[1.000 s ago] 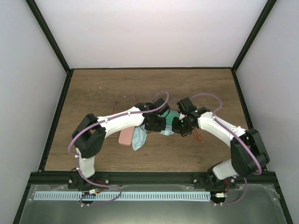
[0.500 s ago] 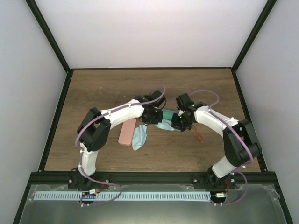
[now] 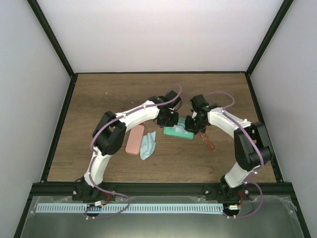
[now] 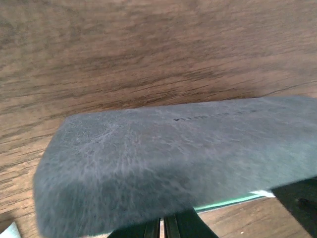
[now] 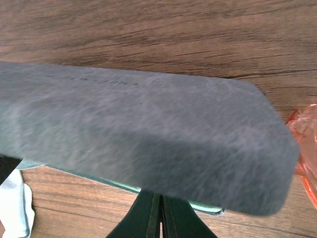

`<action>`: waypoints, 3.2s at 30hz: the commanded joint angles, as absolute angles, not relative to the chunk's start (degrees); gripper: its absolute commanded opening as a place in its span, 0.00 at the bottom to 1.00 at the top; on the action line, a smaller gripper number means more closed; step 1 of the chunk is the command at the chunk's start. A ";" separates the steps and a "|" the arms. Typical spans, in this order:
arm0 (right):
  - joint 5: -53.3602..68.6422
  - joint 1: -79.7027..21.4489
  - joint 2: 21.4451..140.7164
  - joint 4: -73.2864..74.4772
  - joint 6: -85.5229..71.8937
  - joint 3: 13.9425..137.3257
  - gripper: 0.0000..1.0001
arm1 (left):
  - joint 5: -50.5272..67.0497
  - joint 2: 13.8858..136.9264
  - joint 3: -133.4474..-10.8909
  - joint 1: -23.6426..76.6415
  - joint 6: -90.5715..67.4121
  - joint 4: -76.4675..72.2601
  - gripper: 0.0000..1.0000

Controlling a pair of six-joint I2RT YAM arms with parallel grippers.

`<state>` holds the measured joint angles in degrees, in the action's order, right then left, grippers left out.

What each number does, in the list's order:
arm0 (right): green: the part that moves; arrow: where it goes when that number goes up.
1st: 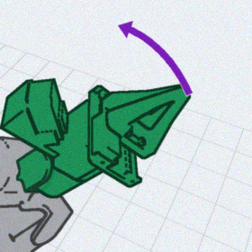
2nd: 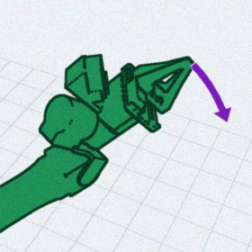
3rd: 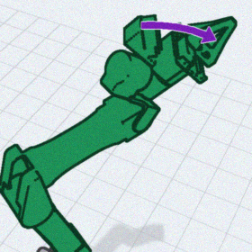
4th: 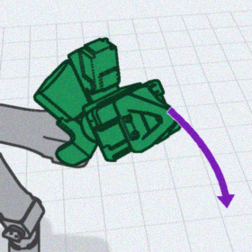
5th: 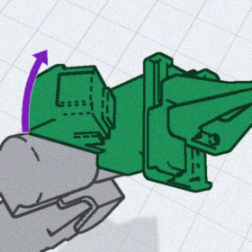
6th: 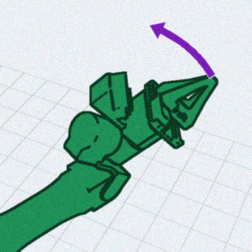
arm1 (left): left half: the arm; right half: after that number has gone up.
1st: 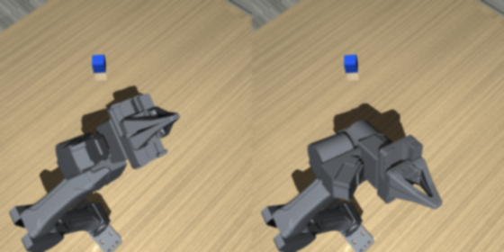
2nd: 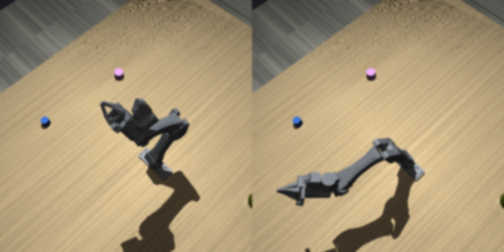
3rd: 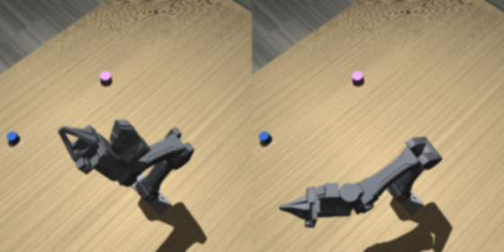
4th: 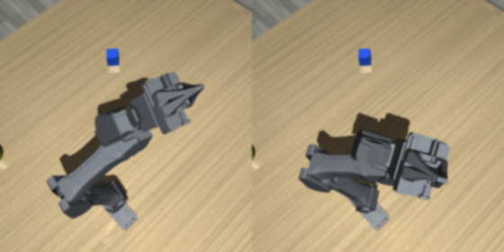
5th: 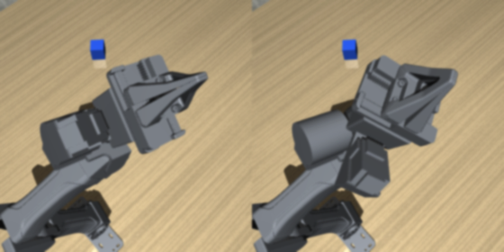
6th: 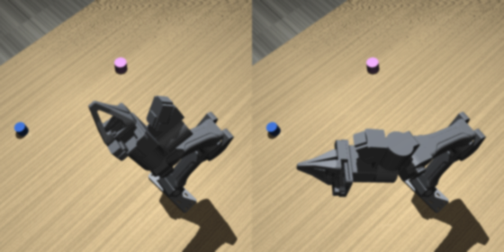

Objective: Organize the sunglasses
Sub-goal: Place the glasses cleaning cloth in the sunglasses case.

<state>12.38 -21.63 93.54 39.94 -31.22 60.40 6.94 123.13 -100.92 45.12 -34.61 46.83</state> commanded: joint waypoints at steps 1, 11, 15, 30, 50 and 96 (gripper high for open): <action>12.39 -20.51 94.66 40.93 -29.00 62.75 0.01 | 8.55 125.54 -102.64 44.79 -33.53 49.13 0.04; 11.77 -20.22 94.18 42.97 -27.73 63.89 0.01 | 8.98 124.34 -100.48 44.69 -32.22 51.06 0.04; 11.40 -20.22 92.88 44.49 -27.29 65.16 0.01 | 9.36 122.81 -100.45 44.30 -32.78 50.55 0.04; 12.23 -20.23 94.19 43.57 -27.69 62.85 0.01 | 9.43 124.68 -101.38 43.05 -31.83 51.29 0.04; 12.24 -20.23 96.99 42.43 -26.80 60.21 0.01 | 12.55 129.54 -104.09 42.49 -30.21 51.68 0.04; 7.89 -20.13 91.46 43.57 -29.07 65.02 0.40 | 10.03 124.49 -103.26 42.27 -29.36 53.54 0.46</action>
<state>9.08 -20.69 94.13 43.48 -28.12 63.29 9.56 127.70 -103.07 42.61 -29.76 53.30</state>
